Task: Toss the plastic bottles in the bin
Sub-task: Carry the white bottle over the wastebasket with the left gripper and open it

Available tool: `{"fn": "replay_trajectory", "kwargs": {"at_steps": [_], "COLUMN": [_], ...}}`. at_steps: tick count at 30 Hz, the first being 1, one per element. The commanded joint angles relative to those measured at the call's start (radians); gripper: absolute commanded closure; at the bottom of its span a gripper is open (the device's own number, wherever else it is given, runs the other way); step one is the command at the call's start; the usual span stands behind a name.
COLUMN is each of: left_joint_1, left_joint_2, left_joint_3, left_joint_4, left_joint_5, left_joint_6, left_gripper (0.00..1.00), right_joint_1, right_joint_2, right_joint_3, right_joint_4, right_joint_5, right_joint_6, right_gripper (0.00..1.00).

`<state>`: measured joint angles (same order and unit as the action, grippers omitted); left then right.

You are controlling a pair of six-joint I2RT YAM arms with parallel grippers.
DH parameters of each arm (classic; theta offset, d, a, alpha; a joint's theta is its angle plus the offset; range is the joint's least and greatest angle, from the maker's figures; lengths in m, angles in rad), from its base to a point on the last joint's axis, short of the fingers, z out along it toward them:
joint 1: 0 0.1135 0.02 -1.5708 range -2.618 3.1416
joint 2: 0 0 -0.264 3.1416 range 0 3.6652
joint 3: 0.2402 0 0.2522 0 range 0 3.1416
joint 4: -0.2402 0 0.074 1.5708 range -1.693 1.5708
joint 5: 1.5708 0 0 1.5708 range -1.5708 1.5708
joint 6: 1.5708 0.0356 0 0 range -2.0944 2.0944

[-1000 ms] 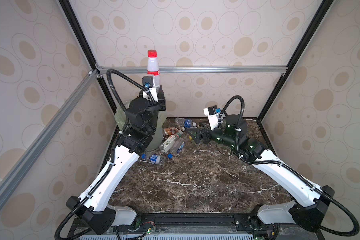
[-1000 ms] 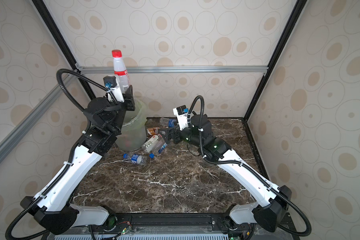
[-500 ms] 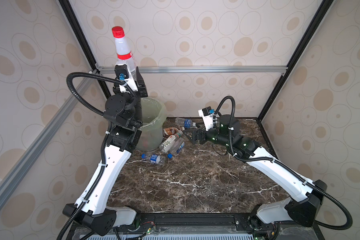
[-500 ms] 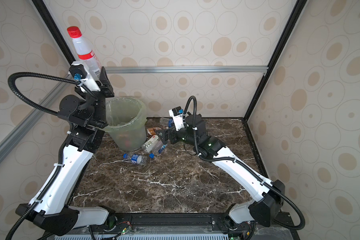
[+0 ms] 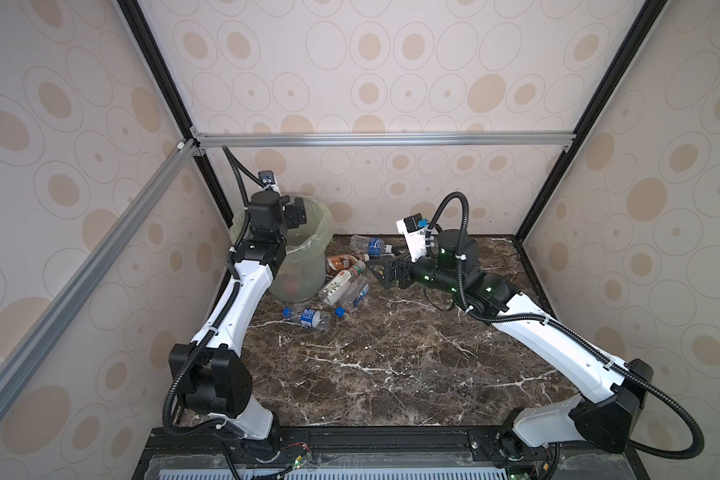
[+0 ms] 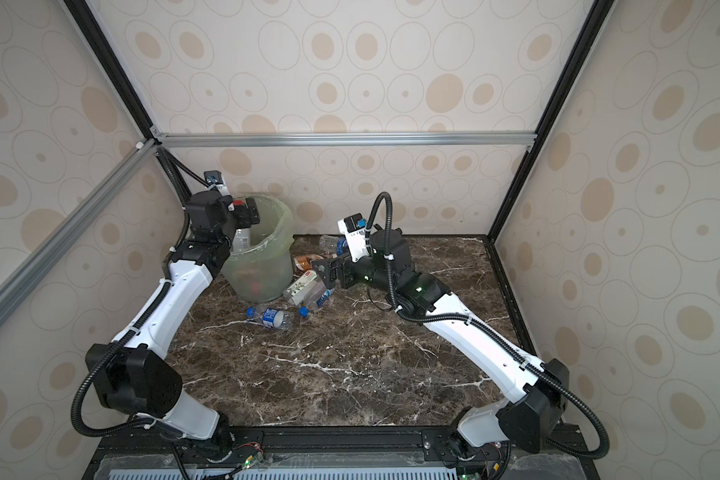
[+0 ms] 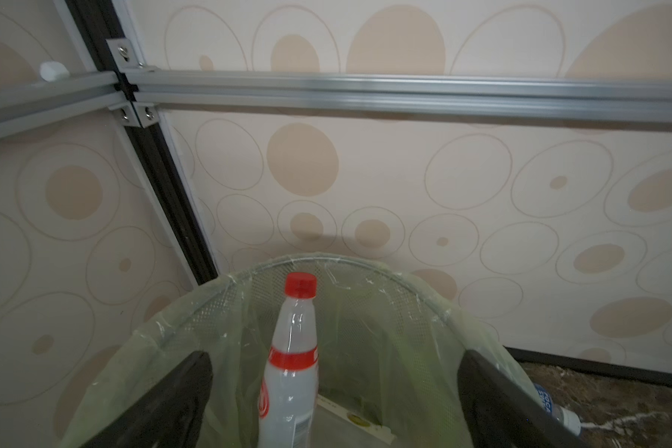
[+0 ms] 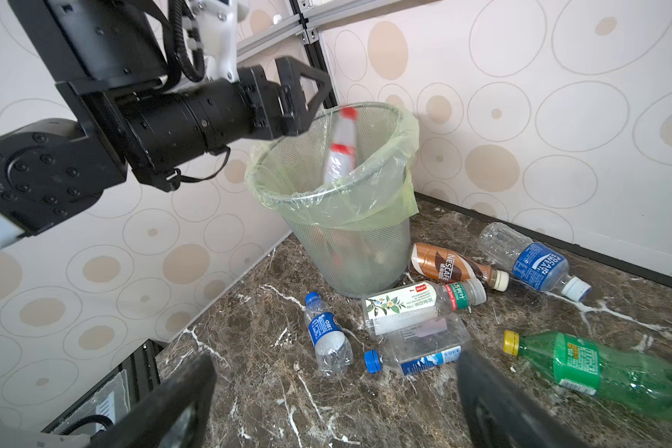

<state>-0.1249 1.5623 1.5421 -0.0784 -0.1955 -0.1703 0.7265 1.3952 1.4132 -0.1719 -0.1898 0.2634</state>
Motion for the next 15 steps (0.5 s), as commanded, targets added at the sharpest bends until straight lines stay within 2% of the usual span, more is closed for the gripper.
{"fn": "replay_trajectory", "kwargs": {"at_steps": [1, 9, 15], "left_joint_1": [-0.004, -0.04, -0.096], "left_joint_2": [-0.091, -0.125, -0.18], "left_joint_3": [0.086, 0.113, 0.029], "left_joint_4": [-0.027, -0.097, -0.131], "left_joint_5": [0.053, 0.094, 0.172], "left_joint_6": [-0.053, -0.069, -0.13], "left_gripper": [0.01, 0.01, 0.01], "right_joint_1": [0.007, 0.007, 0.008], "right_joint_2": [-0.019, 0.003, 0.025], "right_joint_3": [-0.008, -0.033, -0.073], "right_joint_4": [0.015, 0.05, 0.054], "right_joint_5": [-0.001, -0.011, -0.002], "right_joint_6": [-0.002, 0.024, 0.011], "right_gripper": [0.0, 0.0, 0.0]}}
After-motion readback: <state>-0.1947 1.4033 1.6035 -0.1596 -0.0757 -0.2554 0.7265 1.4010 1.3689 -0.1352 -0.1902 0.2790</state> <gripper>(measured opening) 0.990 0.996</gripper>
